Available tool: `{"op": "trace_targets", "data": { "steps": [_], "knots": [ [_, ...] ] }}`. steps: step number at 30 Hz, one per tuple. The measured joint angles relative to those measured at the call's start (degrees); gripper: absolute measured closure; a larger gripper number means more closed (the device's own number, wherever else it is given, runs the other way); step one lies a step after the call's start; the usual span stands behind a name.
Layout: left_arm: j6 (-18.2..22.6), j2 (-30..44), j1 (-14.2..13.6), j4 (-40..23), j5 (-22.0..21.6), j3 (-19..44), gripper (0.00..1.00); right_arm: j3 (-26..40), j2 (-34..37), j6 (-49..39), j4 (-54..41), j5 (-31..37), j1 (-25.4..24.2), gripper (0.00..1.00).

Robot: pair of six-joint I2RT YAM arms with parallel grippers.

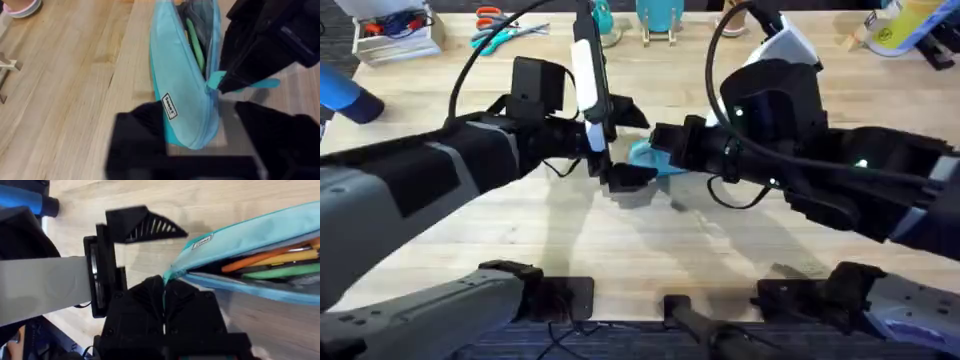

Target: Unzip the bag, pick up the pens from the table one at a time and place them inside, then zip the bag closed.

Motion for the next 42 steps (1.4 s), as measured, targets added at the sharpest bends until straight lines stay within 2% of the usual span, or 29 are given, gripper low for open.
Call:
{"op": "trace_targets", "data": {
  "steps": [3, 8, 10, 24, 42],
  "knots": [
    [0.0, 0.0, 0.0, 0.0, 0.0, 0.0, 0.437, 0.0, 0.0, 0.0, 0.0, 0.0, 0.0, 0.971],
    [0.2, 0.0, 0.0, 0.0, -0.1, 0.0, 0.867, 0.0, 0.0, 0.0, 0.0, 0.0, 0.0, 0.971],
    [0.2, 0.0, 0.0, 0.0, 0.0, 0.0, 0.946, 0.0, 0.0, 0.0, 0.0, 0.0, 0.0, 0.971],
    [0.2, 0.0, 0.0, 0.0, -0.1, 0.0, 0.954, 0.0, -0.1, 0.0, -1.8, -0.1, -1.2, 0.971],
    [0.2, 0.0, -0.3, 0.0, 0.2, -0.1, 0.954, 0.0, -8.4, -2.8, -13.6, -2.0, -15.8, 0.969]
  ]
}}
